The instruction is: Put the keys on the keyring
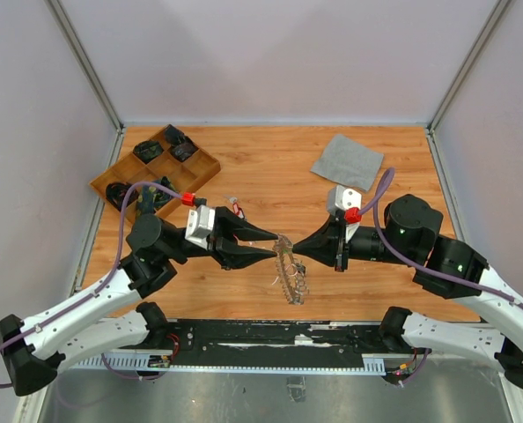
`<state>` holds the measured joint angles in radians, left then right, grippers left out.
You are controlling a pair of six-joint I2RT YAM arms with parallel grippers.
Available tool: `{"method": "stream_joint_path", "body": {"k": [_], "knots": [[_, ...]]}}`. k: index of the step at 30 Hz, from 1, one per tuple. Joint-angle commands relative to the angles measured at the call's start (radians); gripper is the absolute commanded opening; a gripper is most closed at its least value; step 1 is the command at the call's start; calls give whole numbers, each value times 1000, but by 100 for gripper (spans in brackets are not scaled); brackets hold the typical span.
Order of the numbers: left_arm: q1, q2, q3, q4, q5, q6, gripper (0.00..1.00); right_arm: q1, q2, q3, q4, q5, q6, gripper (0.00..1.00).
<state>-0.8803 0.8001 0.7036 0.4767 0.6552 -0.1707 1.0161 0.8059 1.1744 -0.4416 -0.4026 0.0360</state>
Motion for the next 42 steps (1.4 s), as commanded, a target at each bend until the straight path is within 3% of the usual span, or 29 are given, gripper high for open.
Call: {"method": "stream_joint_path", "body": {"k": [1, 18, 30, 42], "knots": [[-5, 16, 28, 48, 71, -21, 41, -1, -8, 49, 34, -16, -25, 0], [-5, 69, 18, 69, 61, -46, 41, 1, 2, 44, 71, -25, -13, 0], [-6, 83, 10, 100, 92, -66, 34, 1, 8, 37, 84, -23, -8, 0], [-6, 101, 1, 125, 95, -79, 34, 1, 15, 35, 96, -40, -4, 0]]}}
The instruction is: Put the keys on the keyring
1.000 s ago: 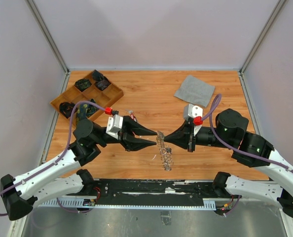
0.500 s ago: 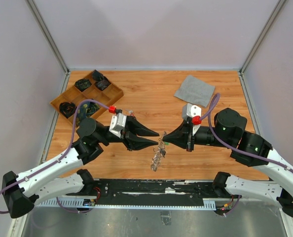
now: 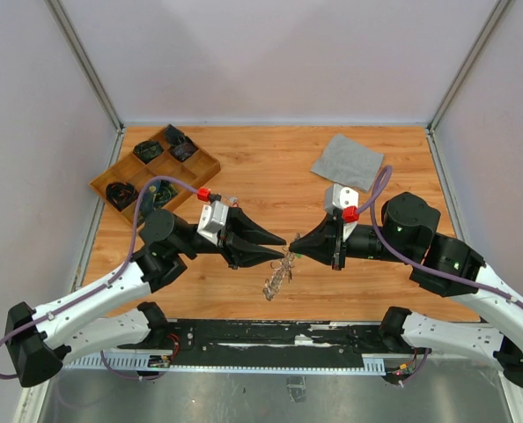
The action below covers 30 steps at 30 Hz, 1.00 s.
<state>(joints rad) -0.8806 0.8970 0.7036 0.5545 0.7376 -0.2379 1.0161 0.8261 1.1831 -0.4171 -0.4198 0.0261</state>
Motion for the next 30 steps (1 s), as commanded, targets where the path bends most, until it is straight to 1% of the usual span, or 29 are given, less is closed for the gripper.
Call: {"method": "stream_joint_path", "body": {"k": [1, 3, 10, 11, 12, 13, 18, 19, 21, 24, 28, 30], "knots": [[-5, 7, 1, 50, 14, -14, 34, 1, -5, 25, 73, -23, 6, 0], [-5, 12, 3, 54, 16, -16, 31, 1, -5, 23, 77, -24, 6, 0], [-5, 14, 6, 56, 22, -17, 12, 2, -5, 20, 77, -25, 6, 0], [-5, 15, 7, 55, 23, -17, 9, 1, -5, 20, 78, -25, 5, 0], [-5, 16, 8, 53, 25, -17, 3, 1, -6, 20, 78, -25, 4, 0], [-5, 17, 10, 50, 27, -17, 1, 1, -7, 21, 78, -25, 5, 0], [-5, 16, 37, -11, 31, 21, 1, 1, -18, 18, 77, -3, -11, 1], [-5, 12, 45, -40, 30, 42, 1, 1, -26, 15, 77, 5, -18, 5], [-5, 1, 66, -112, 15, 93, 0, 1, -45, 5, 76, 19, -30, 17], [-5, -24, 86, -216, -24, 172, 0, 1, -71, -9, 67, 28, -62, 29], [-6, -52, 111, -312, -65, 271, 0, 1, -101, -60, 78, 14, -147, 37], [-6, -62, 126, -352, -79, 321, 1, 1, -113, -88, 88, 18, -195, 39]]}}
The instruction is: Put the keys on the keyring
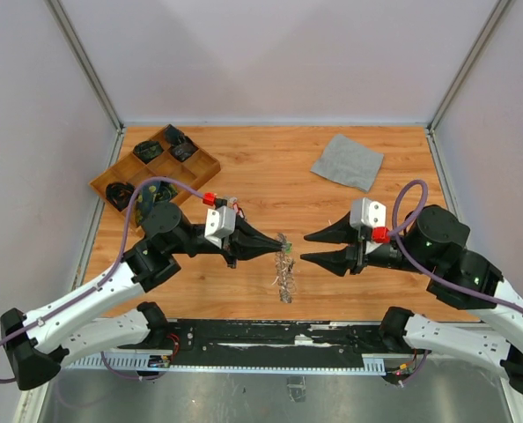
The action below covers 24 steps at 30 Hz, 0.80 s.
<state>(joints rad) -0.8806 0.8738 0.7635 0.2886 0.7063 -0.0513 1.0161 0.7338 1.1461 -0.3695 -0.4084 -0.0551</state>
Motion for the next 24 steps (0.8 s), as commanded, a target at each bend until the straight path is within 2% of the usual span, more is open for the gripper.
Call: {"method": "stream_joint_path", "body": {"k": [1, 7, 10, 24], "knots": [[-9, -44, 73, -102, -58, 158, 0, 1, -26, -61, 46, 6, -144, 39], [-80, -63, 135, -248, -176, 345, 1, 2, -46, -124, 114, -30, -325, 32], [-103, -66, 145, -270, -206, 401, 1, 1, -27, -126, 139, -48, -378, 28], [-106, -105, 83, -122, -186, 353, 1, 1, 7, -142, 228, -127, -395, 25]]}}
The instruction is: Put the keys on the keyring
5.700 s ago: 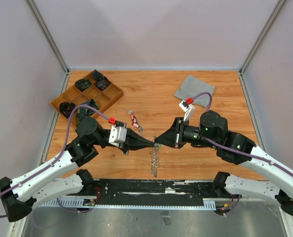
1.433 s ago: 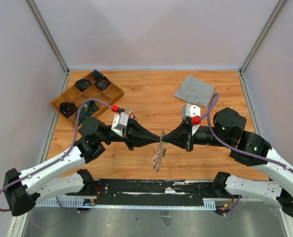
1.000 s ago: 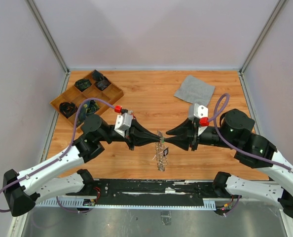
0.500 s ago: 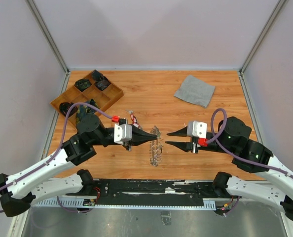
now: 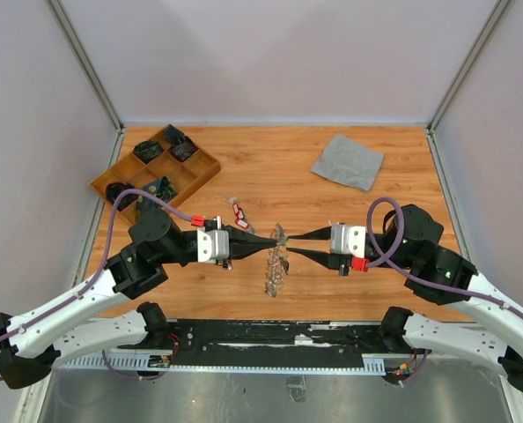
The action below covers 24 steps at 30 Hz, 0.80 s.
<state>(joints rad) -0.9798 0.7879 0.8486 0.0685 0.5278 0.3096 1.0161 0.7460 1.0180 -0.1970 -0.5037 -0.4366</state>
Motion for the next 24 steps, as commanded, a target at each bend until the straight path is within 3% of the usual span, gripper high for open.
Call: {"method": "stream_joint_path", "body": {"k": [1, 14, 24], "knots": [[-7, -18, -2, 99, -3, -8, 1, 1, -5, -15, 57, -31, -13, 25], [-7, -25, -1, 65, -9, -12, 1, 1, 12, -8, 31, 18, 21, 27], [-7, -22, 4, 61, -3, -6, 1, 1, 59, 17, 19, -39, 44, 26]]}}
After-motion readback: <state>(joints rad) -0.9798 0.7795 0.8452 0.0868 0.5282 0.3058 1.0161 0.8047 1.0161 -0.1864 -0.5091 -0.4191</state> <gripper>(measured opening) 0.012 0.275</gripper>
